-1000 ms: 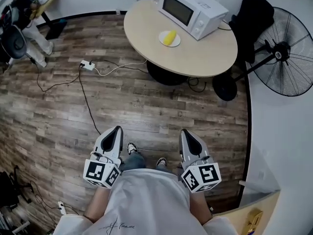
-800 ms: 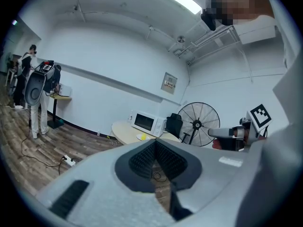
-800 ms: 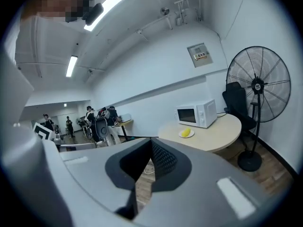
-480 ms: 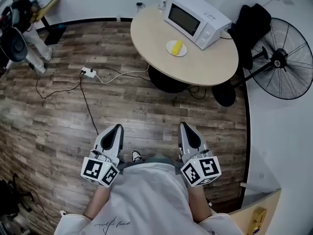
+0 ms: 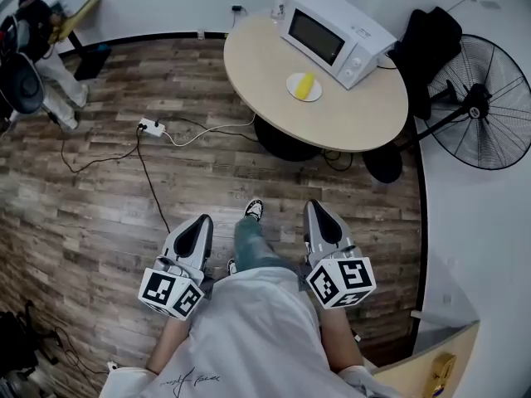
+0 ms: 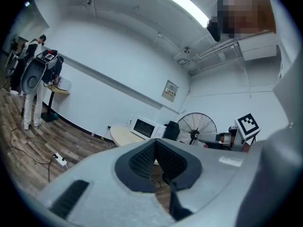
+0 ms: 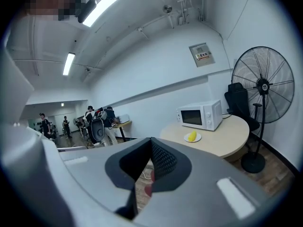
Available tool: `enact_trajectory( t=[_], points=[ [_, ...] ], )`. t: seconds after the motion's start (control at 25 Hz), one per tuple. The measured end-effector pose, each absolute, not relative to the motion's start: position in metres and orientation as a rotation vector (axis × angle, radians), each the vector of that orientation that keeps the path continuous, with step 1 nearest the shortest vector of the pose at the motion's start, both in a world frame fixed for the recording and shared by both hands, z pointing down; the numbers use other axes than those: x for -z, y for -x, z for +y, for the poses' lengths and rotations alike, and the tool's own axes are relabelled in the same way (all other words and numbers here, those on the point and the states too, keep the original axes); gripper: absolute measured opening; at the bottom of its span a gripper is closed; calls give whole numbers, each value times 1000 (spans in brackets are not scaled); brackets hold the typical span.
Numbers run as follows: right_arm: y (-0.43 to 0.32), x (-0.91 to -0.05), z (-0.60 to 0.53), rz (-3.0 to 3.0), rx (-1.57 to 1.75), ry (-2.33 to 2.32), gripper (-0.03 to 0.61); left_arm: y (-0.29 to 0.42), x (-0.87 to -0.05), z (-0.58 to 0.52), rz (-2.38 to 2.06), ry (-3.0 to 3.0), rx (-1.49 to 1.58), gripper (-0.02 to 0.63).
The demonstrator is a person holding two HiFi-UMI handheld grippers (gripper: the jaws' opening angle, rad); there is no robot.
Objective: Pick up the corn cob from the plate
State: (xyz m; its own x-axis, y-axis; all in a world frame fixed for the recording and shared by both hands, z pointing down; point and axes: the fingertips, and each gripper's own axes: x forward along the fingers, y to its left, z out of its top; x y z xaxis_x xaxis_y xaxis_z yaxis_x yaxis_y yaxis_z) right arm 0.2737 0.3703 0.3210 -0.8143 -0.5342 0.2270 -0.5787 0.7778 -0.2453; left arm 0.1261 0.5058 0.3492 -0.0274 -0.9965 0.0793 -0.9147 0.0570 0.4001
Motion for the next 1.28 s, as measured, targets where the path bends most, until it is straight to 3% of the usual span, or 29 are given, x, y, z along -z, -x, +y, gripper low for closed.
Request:
enact_trajectory(
  t=[1.28],
  points=[
    [-175,-355,89,-2716,-656,-1101,12,-25,-356,191,-1817,-2056,31,0]
  ],
)
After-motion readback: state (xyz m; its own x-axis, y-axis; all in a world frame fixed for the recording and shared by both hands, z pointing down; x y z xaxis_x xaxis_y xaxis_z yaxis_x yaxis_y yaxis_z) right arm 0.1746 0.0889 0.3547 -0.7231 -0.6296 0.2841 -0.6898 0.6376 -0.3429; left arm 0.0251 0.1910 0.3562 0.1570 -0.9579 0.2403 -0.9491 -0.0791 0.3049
